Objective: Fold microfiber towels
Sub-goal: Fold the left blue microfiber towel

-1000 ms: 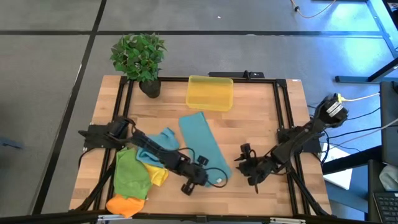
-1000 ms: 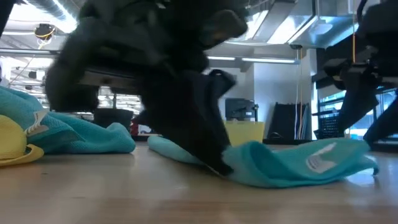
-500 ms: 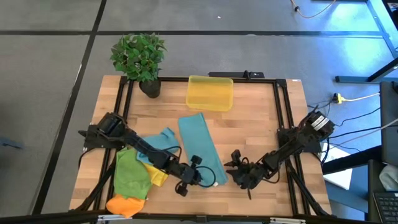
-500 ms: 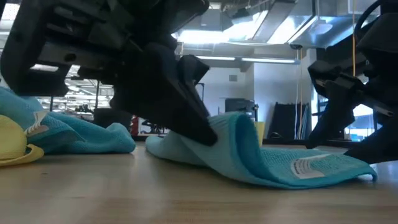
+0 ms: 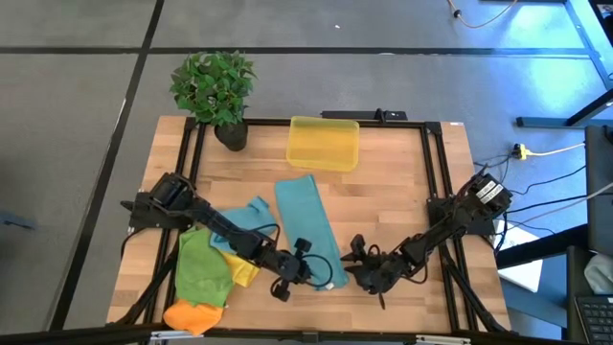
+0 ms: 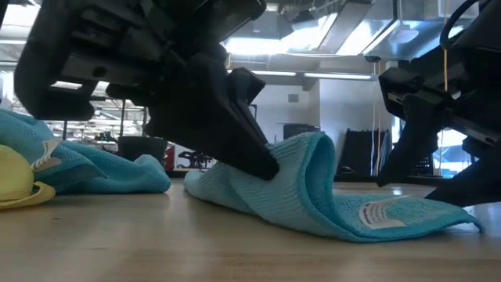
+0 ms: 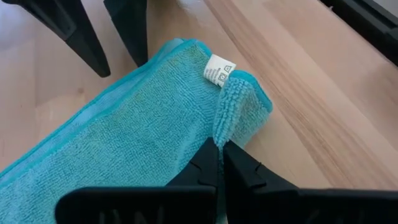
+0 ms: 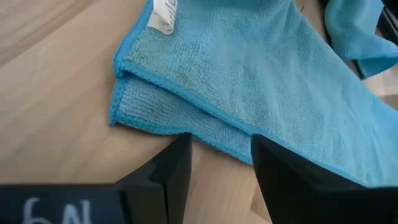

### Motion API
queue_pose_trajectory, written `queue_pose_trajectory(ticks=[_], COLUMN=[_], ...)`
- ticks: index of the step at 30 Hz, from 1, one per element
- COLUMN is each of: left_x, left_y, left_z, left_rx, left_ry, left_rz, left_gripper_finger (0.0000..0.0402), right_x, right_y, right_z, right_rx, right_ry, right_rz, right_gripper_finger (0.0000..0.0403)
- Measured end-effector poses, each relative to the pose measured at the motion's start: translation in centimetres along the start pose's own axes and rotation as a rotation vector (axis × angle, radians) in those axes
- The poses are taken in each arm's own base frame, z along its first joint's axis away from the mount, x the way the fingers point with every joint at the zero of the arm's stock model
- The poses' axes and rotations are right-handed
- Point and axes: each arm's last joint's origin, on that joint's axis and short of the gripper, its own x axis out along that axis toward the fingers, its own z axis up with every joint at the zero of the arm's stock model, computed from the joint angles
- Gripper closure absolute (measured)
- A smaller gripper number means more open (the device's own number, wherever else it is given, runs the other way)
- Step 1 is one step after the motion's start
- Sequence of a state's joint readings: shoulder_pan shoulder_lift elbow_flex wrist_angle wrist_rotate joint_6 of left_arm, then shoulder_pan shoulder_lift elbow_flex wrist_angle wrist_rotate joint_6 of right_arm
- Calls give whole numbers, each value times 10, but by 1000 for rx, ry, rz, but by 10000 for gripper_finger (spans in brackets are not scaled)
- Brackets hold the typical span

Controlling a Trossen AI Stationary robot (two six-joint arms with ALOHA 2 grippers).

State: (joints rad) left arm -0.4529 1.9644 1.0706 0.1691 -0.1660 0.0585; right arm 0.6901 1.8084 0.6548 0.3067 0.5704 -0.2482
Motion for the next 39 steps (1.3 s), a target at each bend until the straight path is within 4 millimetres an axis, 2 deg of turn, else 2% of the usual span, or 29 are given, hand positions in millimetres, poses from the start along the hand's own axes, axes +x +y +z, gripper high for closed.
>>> queue_pose_trajectory(ticks=[7, 16, 24, 39], left_x=[0, 0, 0, 0], left_y=[-1, 3, 2, 2], left_z=[0, -1, -1, -4], left_rx=[-3, -10, -10, -28], left_ry=[2, 8, 11, 49], left_rz=[-19, -13, -14, -15], left_gripper_finger=[401, 401, 401, 401], right_x=[-5, -11, -9, -8], right_y=[9, 18, 16, 9], right_z=[-4, 1, 17, 22], right_rx=[-27, -57, -39, -32], right_ry=[41, 26, -58, -93], right_rz=[35, 57, 71, -4], right_gripper_finger=[235, 235, 235, 235])
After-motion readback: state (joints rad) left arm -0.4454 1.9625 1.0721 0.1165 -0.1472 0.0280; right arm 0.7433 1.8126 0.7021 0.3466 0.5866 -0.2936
